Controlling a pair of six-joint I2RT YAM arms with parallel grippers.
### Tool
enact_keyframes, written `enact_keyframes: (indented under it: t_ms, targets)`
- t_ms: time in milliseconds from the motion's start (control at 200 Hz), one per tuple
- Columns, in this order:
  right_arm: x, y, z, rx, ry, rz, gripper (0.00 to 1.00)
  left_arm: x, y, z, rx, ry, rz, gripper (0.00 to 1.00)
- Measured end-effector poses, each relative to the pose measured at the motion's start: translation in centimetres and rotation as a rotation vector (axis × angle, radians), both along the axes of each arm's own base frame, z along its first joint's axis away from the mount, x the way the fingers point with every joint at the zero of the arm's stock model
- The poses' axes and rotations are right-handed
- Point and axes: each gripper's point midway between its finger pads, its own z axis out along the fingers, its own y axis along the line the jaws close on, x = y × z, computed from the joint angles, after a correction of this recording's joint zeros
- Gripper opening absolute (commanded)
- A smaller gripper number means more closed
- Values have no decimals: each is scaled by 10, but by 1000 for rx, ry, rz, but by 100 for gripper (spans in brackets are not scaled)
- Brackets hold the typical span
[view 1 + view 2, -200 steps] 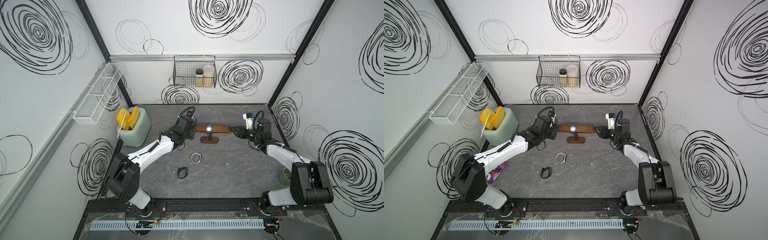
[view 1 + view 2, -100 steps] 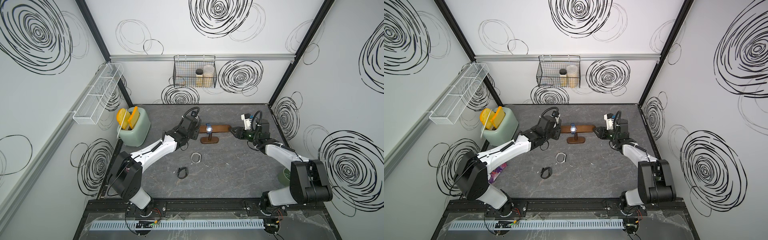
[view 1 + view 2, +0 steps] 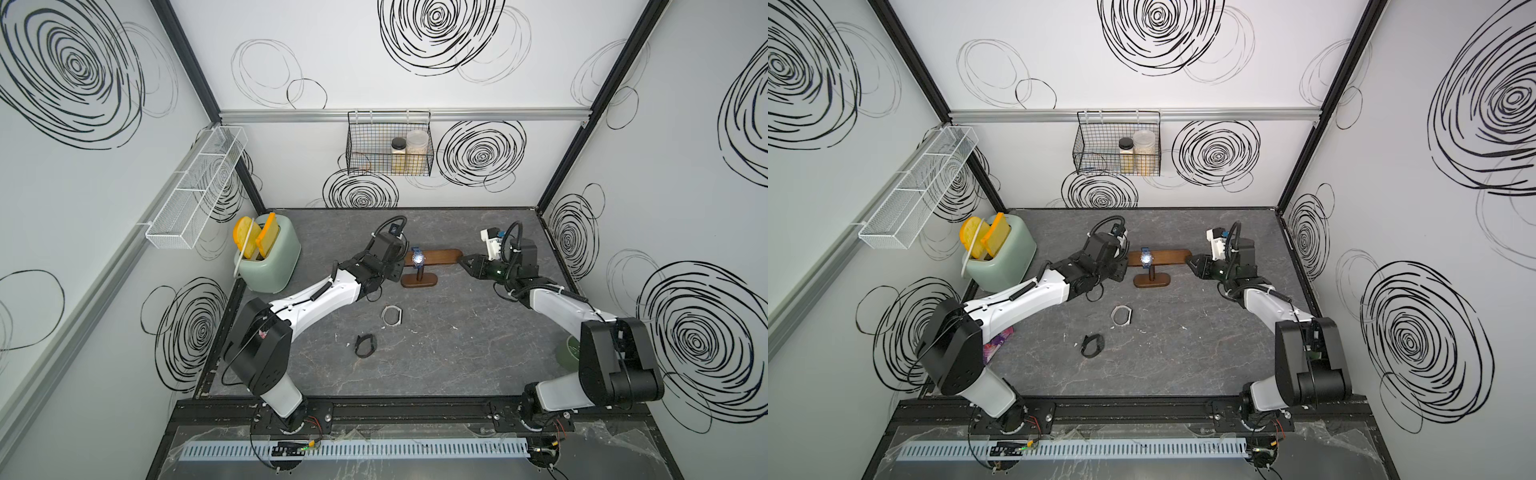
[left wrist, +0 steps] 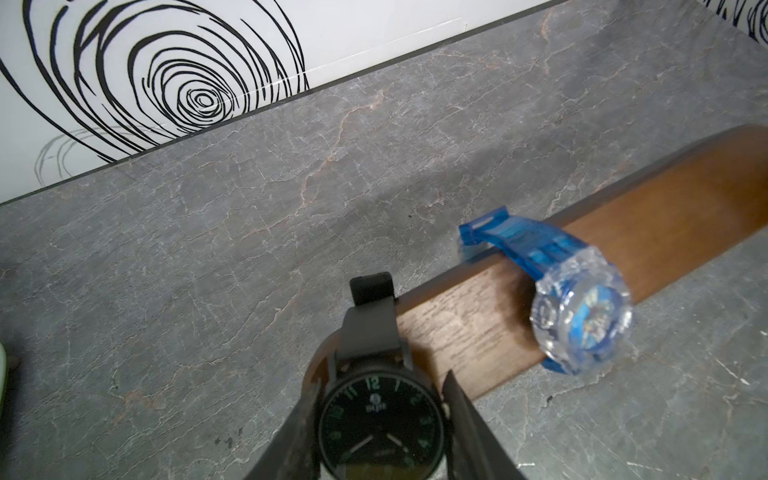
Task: Place watch on stand
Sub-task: Place the watch on the stand.
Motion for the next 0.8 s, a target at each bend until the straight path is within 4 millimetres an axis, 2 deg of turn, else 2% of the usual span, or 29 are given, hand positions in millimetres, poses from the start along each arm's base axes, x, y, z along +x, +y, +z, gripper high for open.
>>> enact_keyframes:
  t_ms: [545, 800]
  targets:
    - [-1, 2, 0, -5, -6, 10, 32, -1, -32, -2, -24, 0, -29, 35]
    - [-1, 2, 0, -6, -6, 11, 32, 0, -35, -1, -22, -6, -22, 46]
